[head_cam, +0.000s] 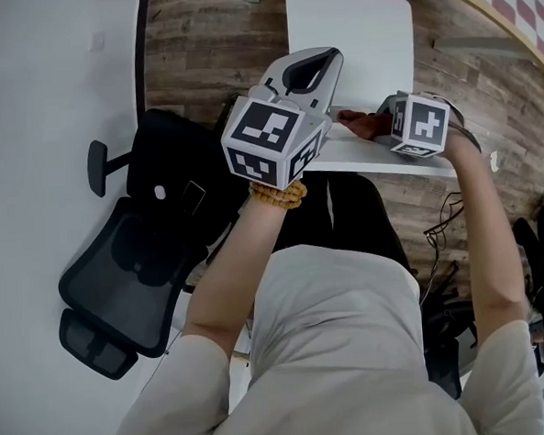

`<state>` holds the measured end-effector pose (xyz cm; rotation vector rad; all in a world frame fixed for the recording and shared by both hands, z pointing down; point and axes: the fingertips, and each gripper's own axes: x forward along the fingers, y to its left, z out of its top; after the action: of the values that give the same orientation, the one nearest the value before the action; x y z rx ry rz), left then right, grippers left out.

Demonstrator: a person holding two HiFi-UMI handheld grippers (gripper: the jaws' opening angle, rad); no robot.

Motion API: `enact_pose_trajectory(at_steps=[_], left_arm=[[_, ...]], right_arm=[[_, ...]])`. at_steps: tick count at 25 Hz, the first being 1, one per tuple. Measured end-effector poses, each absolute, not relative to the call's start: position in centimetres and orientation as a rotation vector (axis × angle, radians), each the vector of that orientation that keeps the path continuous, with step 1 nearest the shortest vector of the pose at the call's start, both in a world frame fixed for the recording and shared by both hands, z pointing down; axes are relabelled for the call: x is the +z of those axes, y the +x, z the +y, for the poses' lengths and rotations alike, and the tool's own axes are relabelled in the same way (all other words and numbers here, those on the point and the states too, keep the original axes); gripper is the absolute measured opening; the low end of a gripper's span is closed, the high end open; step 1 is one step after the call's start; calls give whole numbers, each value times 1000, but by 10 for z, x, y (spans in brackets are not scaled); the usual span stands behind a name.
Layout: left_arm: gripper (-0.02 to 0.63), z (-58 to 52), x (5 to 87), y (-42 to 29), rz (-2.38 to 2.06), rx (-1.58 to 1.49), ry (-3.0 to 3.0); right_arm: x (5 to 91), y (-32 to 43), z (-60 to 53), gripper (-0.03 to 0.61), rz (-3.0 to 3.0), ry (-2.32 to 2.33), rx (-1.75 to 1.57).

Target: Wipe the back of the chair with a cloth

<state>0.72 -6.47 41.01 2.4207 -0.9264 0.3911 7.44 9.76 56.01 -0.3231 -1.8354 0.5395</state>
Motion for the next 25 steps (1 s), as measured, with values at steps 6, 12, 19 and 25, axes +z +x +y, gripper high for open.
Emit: enact_pose_trajectory(at_steps=[6, 12, 19, 25], left_arm=[[18, -65, 409, 7, -928, 384, 2420], [18, -64, 409, 6, -934, 400, 2428], [18, -64, 408, 10, -950, 407, 2429], [18, -58, 404, 21, -947, 403, 2439]], right_arm=[[587, 79, 92, 86, -1822, -303, 549], [616, 85, 92, 86, -1788, -298, 553], [629, 89, 92, 86, -1780, -284, 543], [609, 88, 96, 86, -1801, -306, 574]])
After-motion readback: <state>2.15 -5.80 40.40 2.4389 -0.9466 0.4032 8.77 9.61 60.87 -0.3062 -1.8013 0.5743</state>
